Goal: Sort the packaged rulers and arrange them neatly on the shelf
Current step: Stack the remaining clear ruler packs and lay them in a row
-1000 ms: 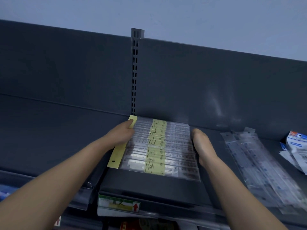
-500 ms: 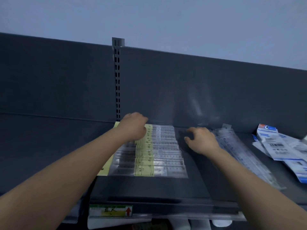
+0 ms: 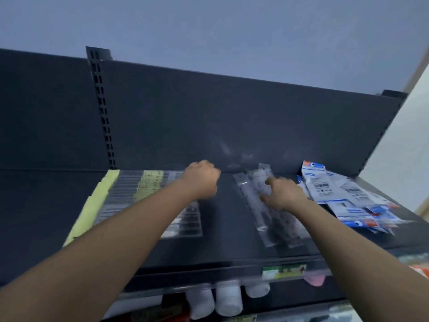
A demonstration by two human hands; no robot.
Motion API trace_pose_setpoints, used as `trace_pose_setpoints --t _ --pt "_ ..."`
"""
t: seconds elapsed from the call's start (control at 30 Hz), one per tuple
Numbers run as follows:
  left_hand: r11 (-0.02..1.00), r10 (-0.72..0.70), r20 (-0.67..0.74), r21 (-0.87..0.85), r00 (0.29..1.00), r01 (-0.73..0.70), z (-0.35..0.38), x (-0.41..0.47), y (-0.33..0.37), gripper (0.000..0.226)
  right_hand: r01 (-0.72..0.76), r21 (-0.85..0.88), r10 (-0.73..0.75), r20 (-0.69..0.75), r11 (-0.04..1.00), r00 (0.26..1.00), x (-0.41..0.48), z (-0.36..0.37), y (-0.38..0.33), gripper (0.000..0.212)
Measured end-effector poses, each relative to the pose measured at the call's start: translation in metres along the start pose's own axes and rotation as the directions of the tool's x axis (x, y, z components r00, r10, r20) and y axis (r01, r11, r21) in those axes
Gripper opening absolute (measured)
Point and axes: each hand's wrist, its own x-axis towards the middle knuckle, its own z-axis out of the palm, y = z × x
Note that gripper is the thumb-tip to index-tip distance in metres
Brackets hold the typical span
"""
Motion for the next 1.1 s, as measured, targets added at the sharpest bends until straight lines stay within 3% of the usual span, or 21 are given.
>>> trace_pose_setpoints --t 0.13,0.27,0.4,0.5,0.6,0.67,0.9,1.1 --pt "0.996 -0.044 0.047 -0.076 0.998 0.047 0.008 0.009 0.046 0.034 -0.029 0.15 0.019 0.071 0.988 0.997 0.0 0.008 0.037 0.063" --pt "0.966 -0.082 0.169 -0.23 0.982 0.121 0.013 0.01 0.087 0.043 -0.023 0.363 -0.028 0.135 0.931 0.99 -0.001 0.017 0.06 0.053" --pt "0.921 -0.067 0.262 -0.355 0.963 0.161 0.02 0.01 0.11 0.064 0.022 0.448 -0.076 0.103 0.894 0.992 0.0 0.025 0.064 0.052" --pt "0.873 -0.12 0.239 -0.437 0.964 0.217 0.018 0.017 0.112 0.059 0.109 0.48 -0.154 0.056 0.87 0.986 0.0 0.026 0.055 0.049" --pt "0.859 -0.212 0.235 -0.417 0.949 0.295 0.025 0.025 0.101 0.049 0.179 0.58 -0.224 0.005 0.794 0.975 0.002 0.029 0.042 0.027" --pt "0.87 -0.269 0.236 -0.357 0.934 0.34 0.03 0.029 0.091 0.044 0.158 0.672 -0.21 -0.003 0.723 0.978 0.006 0.033 0.034 0.028" --pt "0.846 -0.35 0.276 -0.316 0.895 0.429 0.03 0.033 0.072 0.065 -0.097 0.897 -0.189 0.195 0.432 0.963 0.025 0.036 0.026 0.014" --pt "0.864 -0.33 0.293 -0.288 0.897 0.412 0.033 0.038 0.066 0.068 -0.112 0.924 -0.039 0.135 0.366 0.99 0.044 0.037 0.041 0.009"
